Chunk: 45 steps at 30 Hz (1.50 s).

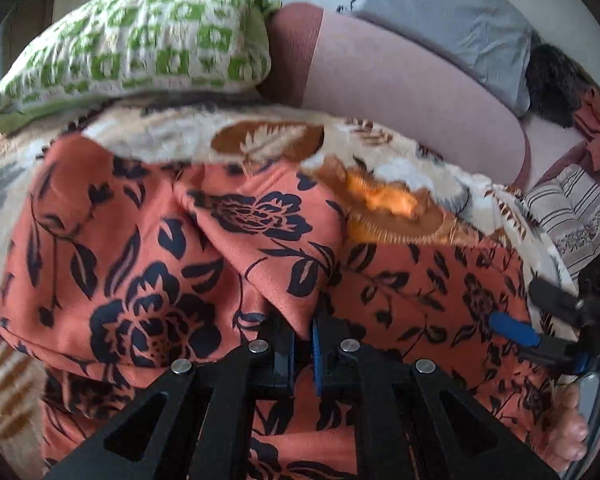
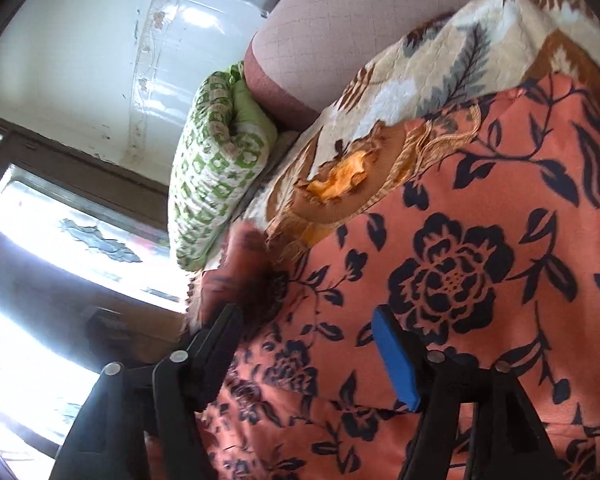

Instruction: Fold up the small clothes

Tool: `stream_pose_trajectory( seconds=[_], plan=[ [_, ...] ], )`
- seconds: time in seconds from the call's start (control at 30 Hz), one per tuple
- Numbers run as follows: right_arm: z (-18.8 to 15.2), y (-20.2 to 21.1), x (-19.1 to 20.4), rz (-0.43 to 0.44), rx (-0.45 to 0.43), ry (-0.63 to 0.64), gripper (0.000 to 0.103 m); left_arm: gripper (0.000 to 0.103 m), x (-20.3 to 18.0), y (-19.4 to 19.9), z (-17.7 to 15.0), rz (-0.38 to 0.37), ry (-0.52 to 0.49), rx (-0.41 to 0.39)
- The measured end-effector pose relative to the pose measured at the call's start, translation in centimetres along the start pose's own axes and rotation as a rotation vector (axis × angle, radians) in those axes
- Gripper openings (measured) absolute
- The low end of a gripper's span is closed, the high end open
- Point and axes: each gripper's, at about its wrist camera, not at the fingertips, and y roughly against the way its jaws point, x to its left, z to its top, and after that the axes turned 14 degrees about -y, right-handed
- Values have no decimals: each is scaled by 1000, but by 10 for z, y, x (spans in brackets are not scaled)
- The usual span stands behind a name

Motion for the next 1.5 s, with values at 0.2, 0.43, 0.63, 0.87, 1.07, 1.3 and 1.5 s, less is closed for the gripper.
stream_pose_trajectory(
  seconds=[0.2,0.43,0.63,0.87,1.07,1.3,1.5],
  plan=[
    [22,-57,33,10,138,-91,78,6,11,1,-5,-44,51,-39],
    [27,-145,119,-281,267,128,78,7,21,-1,-12,-110,157,-32],
    [40,-203,156,-579,188,253,76,7,29,-3,-17,-156,251,-35],
    [43,-260,138,-731,245,321,47,7,39,-5,-17,-214,314,-22],
    [42,-200,159,-589,85,386,6,7,16,9,-5,-180,178,-95],
    [72,-76,116,-515,-83,307,6,42,-80,10,0,-255,-178,-89],
    [106,28,3,-568,-212,-19,20,61,-86,23,1,-280,-262,-48]
  ],
)
